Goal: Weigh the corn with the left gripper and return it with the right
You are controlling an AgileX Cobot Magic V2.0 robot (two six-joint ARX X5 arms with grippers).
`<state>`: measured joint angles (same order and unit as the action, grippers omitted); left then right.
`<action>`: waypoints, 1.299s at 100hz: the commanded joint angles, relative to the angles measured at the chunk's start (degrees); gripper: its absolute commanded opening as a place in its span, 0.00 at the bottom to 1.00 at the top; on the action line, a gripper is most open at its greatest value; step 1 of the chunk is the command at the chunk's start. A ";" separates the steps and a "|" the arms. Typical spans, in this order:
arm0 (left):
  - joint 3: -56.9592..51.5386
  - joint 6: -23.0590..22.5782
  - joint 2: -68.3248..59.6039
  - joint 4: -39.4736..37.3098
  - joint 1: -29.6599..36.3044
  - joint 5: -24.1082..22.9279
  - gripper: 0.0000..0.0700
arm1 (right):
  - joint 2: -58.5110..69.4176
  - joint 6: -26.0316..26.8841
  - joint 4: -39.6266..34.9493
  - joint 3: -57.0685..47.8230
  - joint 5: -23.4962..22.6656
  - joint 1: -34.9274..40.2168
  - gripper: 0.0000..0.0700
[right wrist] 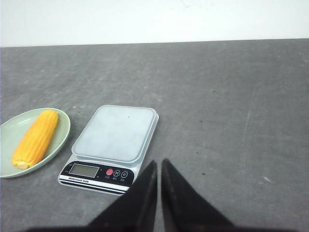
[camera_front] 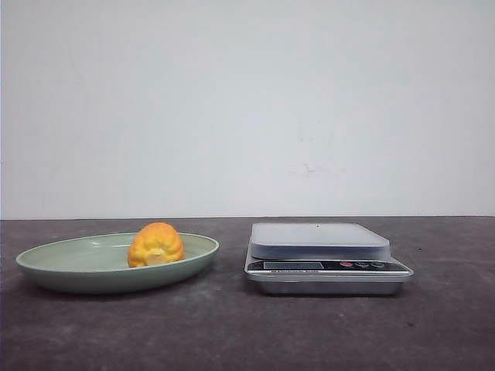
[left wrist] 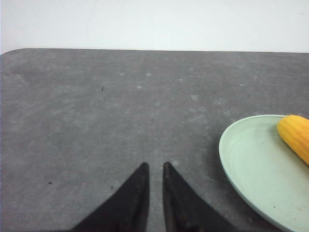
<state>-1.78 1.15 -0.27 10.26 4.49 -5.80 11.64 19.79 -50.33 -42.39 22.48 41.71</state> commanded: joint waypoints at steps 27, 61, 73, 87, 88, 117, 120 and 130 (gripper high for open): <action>0.98 0.00 0.09 0.28 -0.09 0.09 0.00 | 0.09 0.57 0.63 -0.59 0.07 0.52 0.01; 0.98 0.00 0.09 0.28 -0.09 0.07 0.00 | 0.09 0.52 0.63 -0.59 0.07 0.52 0.01; 0.98 -0.02 0.09 0.28 -0.09 0.09 0.00 | 0.04 -1.84 3.56 -0.57 3.26 -0.92 0.01; 0.98 0.00 0.09 0.28 -0.09 0.07 0.00 | -0.33 -7.41 11.43 0.57 3.13 -10.99 0.01; 0.98 0.00 0.09 0.28 -0.09 0.07 0.00 | -0.42 -8.11 12.61 0.92 2.64 -12.57 0.01; 0.98 -0.02 0.09 0.28 -0.09 0.09 0.00 | -2.91 -15.74 31.32 13.33 -15.65 -37.09 0.01; 0.98 -0.02 0.09 0.31 -0.09 0.07 0.00 | -3.41 -15.72 32.17 14.80 -16.92 -38.47 0.01; 0.98 -0.02 0.09 0.28 -0.09 0.07 0.00 | -4.87 -15.39 36.00 20.11 -18.64 -42.05 0.01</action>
<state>-1.80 1.15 -0.27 10.26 4.49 -5.80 7.42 5.06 -16.82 -24.58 4.45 1.19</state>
